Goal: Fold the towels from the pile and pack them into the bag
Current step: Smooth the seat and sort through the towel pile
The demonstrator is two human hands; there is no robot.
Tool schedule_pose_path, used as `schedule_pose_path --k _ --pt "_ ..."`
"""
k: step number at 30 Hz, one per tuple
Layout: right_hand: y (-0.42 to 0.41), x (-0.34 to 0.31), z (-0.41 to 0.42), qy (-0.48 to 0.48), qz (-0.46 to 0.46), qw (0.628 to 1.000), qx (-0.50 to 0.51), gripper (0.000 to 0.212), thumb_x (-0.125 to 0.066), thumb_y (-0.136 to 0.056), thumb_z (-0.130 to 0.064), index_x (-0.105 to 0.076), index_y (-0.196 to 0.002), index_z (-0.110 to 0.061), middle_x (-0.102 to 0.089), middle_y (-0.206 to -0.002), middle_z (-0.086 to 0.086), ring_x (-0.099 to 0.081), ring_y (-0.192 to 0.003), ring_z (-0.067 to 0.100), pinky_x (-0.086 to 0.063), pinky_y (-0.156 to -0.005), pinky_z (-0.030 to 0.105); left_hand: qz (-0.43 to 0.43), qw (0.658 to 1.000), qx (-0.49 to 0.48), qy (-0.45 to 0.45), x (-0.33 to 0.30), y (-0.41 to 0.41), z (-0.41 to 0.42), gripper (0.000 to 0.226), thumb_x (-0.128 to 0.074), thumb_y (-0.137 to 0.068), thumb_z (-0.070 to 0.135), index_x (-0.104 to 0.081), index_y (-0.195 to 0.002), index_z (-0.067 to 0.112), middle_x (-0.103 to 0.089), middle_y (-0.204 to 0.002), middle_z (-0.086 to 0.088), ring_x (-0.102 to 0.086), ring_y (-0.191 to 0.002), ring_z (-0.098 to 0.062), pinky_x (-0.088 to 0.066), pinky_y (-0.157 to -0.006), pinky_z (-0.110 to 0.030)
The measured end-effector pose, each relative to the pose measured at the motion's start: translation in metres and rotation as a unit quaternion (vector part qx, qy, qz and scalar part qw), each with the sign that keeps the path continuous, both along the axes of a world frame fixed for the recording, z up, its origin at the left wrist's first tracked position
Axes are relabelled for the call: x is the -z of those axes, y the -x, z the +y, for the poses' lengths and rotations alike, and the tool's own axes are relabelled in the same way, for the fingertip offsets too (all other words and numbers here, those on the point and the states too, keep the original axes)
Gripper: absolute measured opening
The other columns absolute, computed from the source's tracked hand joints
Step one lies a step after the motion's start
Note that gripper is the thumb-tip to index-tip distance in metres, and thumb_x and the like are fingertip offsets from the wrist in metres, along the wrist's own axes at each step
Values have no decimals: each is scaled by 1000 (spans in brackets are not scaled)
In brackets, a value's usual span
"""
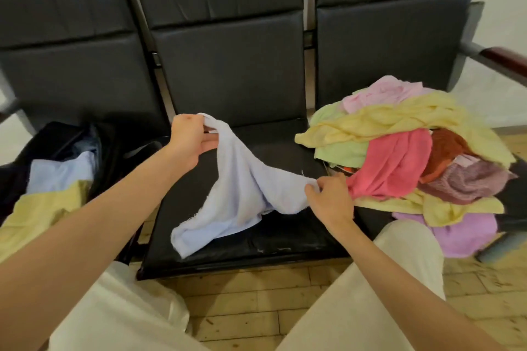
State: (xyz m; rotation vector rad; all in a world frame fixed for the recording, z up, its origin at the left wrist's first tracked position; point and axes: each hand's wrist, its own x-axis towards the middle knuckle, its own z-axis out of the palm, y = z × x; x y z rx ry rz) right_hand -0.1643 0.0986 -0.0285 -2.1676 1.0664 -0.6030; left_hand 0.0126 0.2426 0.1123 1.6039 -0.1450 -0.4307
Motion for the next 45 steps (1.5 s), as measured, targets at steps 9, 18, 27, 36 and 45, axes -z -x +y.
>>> schedule_pose_path --k 9,18,27,36,45 --pt "-18 0 51 -3 -54 969 -242 26 -39 -98 -10 -51 -119 -18 -55 -80 -3 -49 -62 6 -36 -58 17 33 998 54 13 10 5 17 20 -35 -99 -1 -56 -98 -4 -65 -97 -25 -70 -85 -34 -60 -76 -38" --pt "-83 31 113 -84 24 982 -166 34 -67 -84 -44 -50 -75 -16 -52 -78 -1 -52 -73 10 -40 -63 18 73 987 84 118 -9 -3 45 28 -41 -100 4 -49 -122 -11 -66 -107 -27 -71 -92 -32 -59 -76 -36" --pt "-111 10 109 -115 -120 973 -163 32 -55 -93 -14 -46 -63 -20 -46 -64 -6 -45 -61 5 -39 -64 22 129 958 41 252 -19 -16 76 18 -41 -100 3 -52 -108 -9 -71 -91 -26 -71 -88 -34 -59 -68 -34" --pt "-94 -37 46 -71 -226 970 -62 28 -52 -93 -14 -47 -66 -12 -46 -66 -2 -44 -64 9 -38 -62 24 74 961 -167 207 0 -35 91 12 -40 -98 -1 -50 -92 1 -62 -94 -20 -68 -84 -29 -59 -64 -31" --pt "-104 5 11 99 25 986 -132 24 -49 -92 -5 -62 -110 1 -53 -113 18 -55 -100 29 -41 -76 29 138 988 -62 0 77 -37 101 34 -38 -101 5 -43 -130 -13 -65 -99 -24 -69 -86 -30 -57 -72 -33"
